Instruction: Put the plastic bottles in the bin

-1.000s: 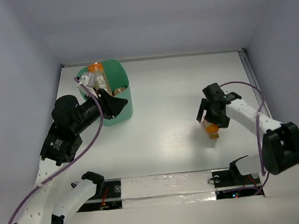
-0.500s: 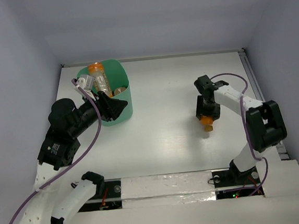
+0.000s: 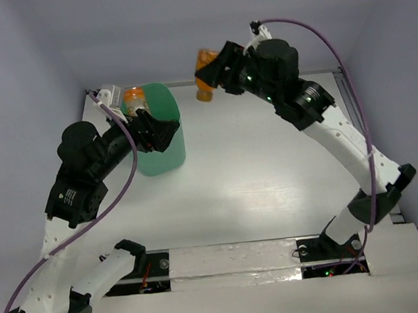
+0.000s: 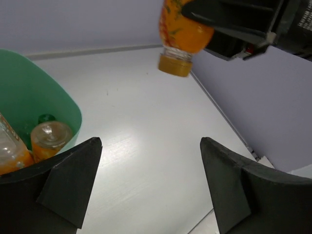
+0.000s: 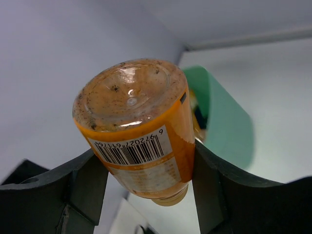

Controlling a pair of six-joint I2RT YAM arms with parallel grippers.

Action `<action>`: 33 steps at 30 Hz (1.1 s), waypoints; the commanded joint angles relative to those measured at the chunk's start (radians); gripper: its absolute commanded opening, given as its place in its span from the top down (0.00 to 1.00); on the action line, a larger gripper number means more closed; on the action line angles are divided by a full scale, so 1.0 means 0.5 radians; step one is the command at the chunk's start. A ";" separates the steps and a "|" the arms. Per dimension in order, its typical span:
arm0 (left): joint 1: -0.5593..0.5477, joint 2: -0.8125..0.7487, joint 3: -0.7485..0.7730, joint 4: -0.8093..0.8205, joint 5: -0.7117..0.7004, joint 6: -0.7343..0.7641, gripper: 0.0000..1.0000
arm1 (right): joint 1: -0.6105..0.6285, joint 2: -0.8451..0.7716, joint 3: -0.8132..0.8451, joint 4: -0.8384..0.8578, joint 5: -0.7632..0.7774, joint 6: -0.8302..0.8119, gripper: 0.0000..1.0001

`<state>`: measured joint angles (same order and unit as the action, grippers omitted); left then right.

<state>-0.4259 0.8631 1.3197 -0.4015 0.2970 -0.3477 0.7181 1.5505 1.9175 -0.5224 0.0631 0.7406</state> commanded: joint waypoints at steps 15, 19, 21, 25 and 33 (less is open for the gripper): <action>-0.010 -0.048 0.343 0.128 -0.339 0.033 0.07 | 0.128 1.102 0.991 0.410 -0.317 0.307 0.15; -0.010 -0.051 0.333 0.119 -0.388 0.045 0.04 | 0.128 1.007 0.923 0.385 -0.274 0.258 0.08; -0.010 -0.036 0.349 0.116 -0.401 0.057 0.01 | 0.128 0.943 0.905 0.330 -0.240 0.212 0.07; -0.010 -0.011 0.404 0.088 -0.465 0.088 0.01 | 0.147 0.728 0.676 0.382 -0.206 0.142 0.06; -0.010 -0.082 0.383 0.076 -0.677 -0.038 0.01 | 0.147 -0.066 -0.278 0.508 0.012 -0.149 0.90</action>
<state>-0.4259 0.8516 1.5032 -0.3943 0.0181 -0.3344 0.7815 1.6554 1.9205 -0.3222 -0.0040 0.7582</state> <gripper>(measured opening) 0.989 0.242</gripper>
